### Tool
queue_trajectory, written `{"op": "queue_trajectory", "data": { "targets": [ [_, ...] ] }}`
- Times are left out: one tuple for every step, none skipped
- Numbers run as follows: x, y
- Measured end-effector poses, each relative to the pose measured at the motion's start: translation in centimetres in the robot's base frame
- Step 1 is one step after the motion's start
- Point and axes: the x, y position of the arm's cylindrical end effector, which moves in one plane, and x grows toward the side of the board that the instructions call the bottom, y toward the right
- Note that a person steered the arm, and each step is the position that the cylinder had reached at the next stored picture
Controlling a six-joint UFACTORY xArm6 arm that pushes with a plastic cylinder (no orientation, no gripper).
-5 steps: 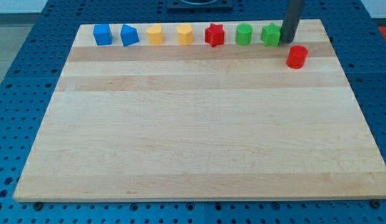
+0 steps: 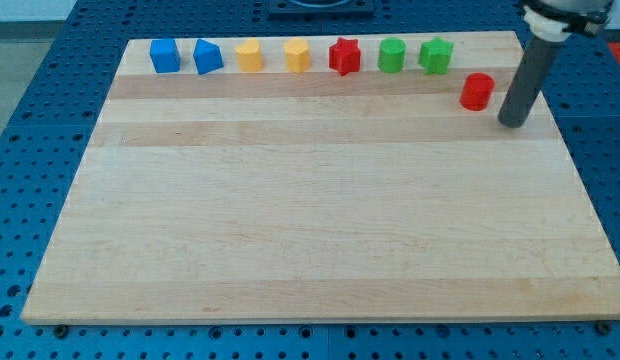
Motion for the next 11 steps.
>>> {"op": "queue_trajectory", "data": {
  "targets": [
    [0.0,-2.1],
    [-0.8,-3.4],
    [-1.5,-3.6],
    [-2.1,-3.6],
    [-2.5,-3.7],
    [-2.7,-3.8],
    [-3.4,-3.9],
    [-4.3,-4.0],
    [-5.1,-4.0],
    [-5.3,-4.0],
    [-5.4,-3.6]
  ]
}}
